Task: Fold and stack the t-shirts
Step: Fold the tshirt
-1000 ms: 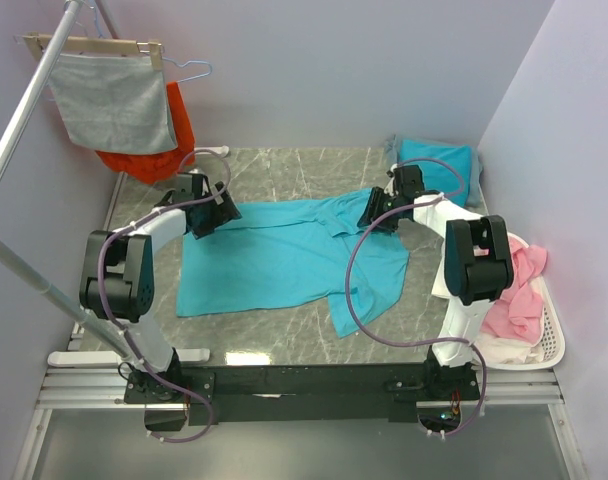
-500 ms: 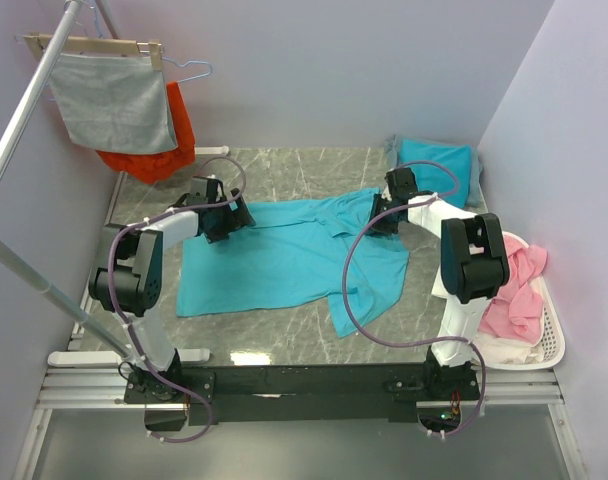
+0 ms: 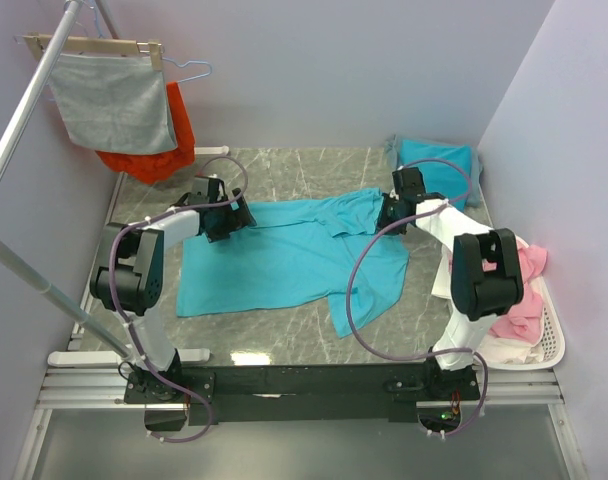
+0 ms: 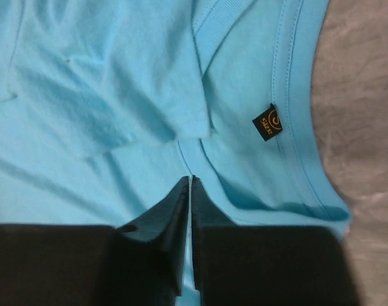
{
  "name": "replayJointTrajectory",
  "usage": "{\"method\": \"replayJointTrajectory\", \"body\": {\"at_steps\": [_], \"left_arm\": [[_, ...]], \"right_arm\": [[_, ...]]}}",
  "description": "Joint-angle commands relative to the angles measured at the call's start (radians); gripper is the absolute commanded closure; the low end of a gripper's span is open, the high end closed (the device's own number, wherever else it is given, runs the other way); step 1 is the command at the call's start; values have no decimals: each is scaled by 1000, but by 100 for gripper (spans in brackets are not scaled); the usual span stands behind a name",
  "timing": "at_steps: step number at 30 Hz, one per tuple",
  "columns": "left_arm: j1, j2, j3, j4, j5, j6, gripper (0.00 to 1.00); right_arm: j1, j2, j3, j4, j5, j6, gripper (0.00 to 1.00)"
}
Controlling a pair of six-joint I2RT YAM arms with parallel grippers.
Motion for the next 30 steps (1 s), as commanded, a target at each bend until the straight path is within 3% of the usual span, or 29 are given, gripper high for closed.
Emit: {"method": "replayJointTrajectory", "body": {"at_steps": [1,6,17,30], "left_arm": [[-3,26,32,-14,-4,28,1],[-3,34,44,-23,3,29,1],[-3,28,43,-30,1,40,1],[-3,43,54,-41,-4,49,1]], "right_arm": [[19,-72,-31,9,-17,7,79],[84,-22,22,63,-112,55,57],[181,130,154,89,-111,162,57],[210,144,145,73,-60,202,56]]}}
